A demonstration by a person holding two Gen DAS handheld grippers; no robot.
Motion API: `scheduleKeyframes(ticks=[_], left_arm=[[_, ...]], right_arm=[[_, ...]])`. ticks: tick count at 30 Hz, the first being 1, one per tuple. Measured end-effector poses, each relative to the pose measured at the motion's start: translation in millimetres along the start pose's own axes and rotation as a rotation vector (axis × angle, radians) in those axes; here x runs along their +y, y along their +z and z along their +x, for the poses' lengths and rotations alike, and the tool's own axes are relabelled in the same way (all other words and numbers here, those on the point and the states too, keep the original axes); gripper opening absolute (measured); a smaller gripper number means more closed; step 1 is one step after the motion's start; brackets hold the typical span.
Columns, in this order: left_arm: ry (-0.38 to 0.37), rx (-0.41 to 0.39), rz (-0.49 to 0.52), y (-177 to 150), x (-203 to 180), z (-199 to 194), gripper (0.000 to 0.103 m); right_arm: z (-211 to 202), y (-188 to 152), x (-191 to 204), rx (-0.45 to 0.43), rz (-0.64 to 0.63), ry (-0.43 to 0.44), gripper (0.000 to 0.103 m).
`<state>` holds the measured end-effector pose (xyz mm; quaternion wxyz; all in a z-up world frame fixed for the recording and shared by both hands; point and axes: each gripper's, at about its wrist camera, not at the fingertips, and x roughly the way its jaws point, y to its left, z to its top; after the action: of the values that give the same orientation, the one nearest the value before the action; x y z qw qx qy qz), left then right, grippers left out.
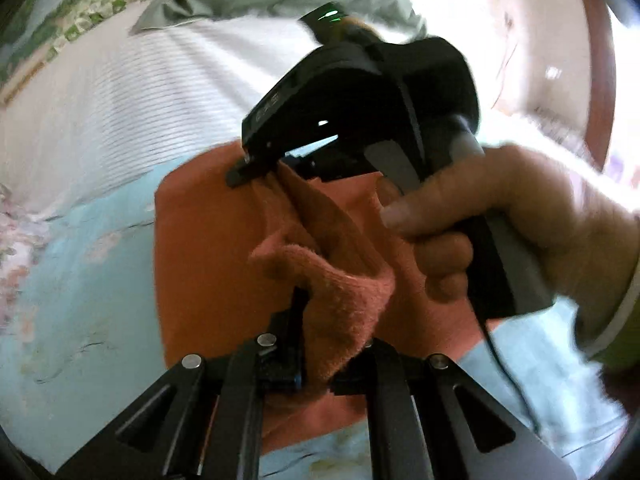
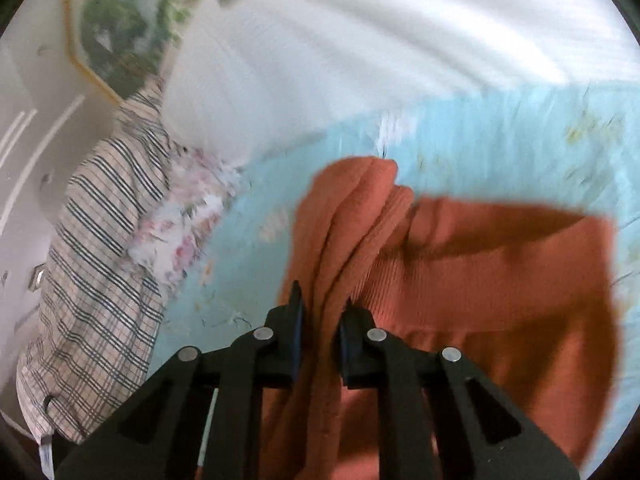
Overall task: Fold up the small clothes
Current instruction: 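Grasp the folded bundle with the right gripper while the left gripper holds its edge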
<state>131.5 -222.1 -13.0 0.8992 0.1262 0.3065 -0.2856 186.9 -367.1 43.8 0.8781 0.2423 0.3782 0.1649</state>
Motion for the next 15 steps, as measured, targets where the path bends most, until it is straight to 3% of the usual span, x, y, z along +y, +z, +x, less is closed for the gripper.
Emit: scheduleKeyframes(ticks=[3, 8, 15], left_arm=[[-0.123, -0.008, -0.050, 21.0, -14.7, -0.1, 0.006], [-0.271, 0.050, -0.095, 22.6, -44.8, 34.5, 0.006], [-0.287, 0.123, -0.071, 13.2, -60.7, 67.7, 0.006]], right_arm=[[-22.7, -0.8, -27.5, -0.012, 0.025, -0.058, 0.015], [-26.8, -24.6, -85.2, 0.030, 0.119, -0.129, 0.015], [-32.7, -32.1, -104.6, 0.018, 0.132, -0.123, 0.015]])
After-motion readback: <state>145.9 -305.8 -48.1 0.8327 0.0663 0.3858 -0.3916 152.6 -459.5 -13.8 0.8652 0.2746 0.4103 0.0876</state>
